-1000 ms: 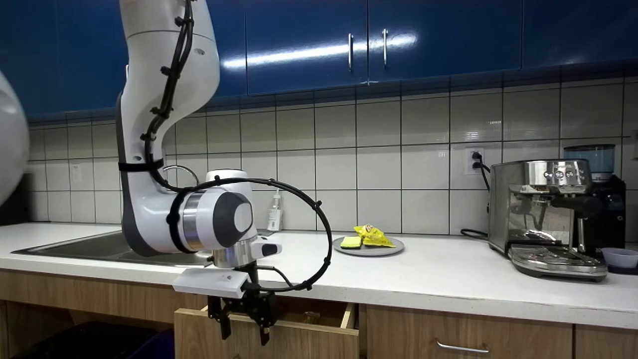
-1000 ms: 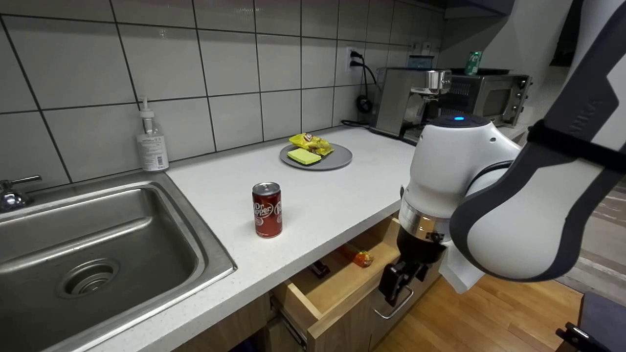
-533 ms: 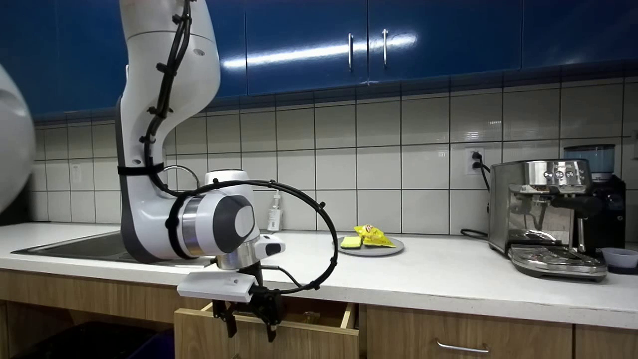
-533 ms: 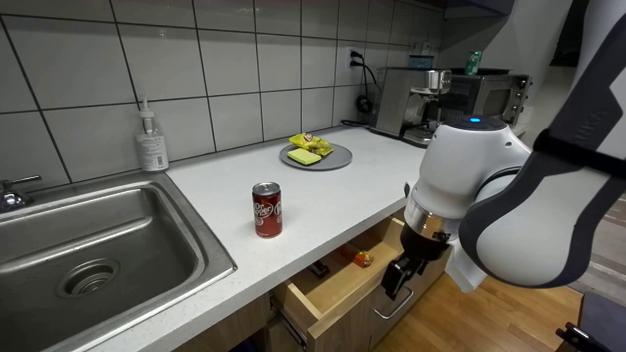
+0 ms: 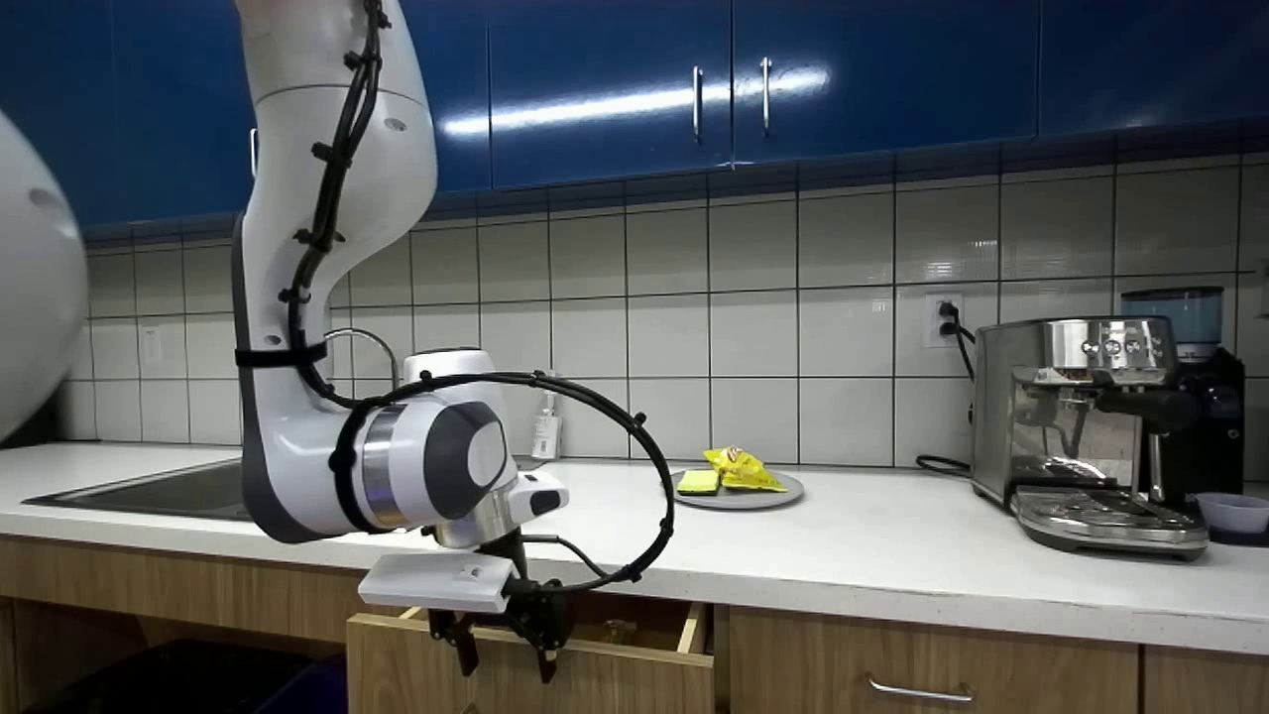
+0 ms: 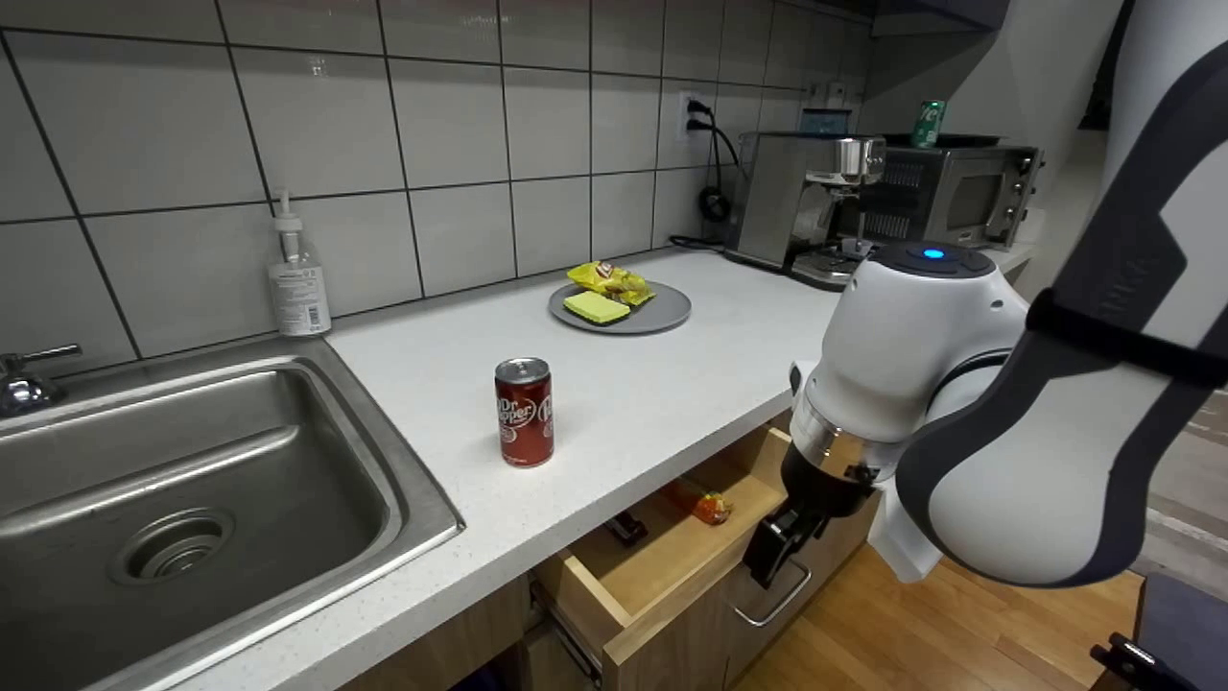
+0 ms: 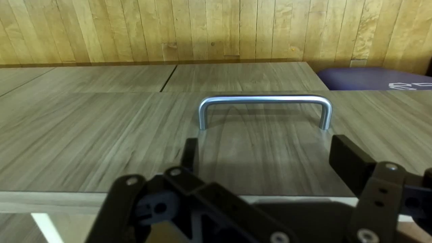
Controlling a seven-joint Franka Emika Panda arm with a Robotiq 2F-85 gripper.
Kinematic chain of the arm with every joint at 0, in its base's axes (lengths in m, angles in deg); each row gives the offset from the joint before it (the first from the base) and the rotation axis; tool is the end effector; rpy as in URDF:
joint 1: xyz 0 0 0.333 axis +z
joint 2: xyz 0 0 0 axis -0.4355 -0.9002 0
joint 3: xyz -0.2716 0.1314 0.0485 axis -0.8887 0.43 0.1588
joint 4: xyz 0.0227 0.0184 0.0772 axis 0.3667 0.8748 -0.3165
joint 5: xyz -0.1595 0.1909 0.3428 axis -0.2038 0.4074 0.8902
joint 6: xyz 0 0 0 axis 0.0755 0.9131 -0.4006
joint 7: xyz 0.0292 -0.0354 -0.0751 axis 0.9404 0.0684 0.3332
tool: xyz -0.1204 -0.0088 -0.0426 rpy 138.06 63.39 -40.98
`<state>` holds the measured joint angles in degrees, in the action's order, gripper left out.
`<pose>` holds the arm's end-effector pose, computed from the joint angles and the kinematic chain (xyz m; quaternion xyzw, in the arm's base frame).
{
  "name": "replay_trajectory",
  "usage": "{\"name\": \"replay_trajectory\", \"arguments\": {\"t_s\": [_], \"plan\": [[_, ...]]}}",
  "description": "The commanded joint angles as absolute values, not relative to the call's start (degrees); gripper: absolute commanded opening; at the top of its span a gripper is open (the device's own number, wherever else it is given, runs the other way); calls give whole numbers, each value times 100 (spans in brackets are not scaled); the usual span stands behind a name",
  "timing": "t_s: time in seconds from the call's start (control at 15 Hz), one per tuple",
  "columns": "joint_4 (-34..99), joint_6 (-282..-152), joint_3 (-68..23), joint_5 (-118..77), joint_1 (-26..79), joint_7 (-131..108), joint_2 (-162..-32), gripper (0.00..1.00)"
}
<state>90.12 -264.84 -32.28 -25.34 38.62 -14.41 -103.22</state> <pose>0.4379 -0.0089 0.0758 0.9950 0.0060 0.0905 0.0415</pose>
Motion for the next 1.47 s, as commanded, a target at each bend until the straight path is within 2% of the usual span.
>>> {"name": "replay_trajectory", "arguments": {"t_s": [0.0,1.4], "plan": [[8826,-26724,-3348,-2282,4048,-1259,-10593,100],[7932,-26426,-3183,-2094,3873,-1201,-11095,100]]}}
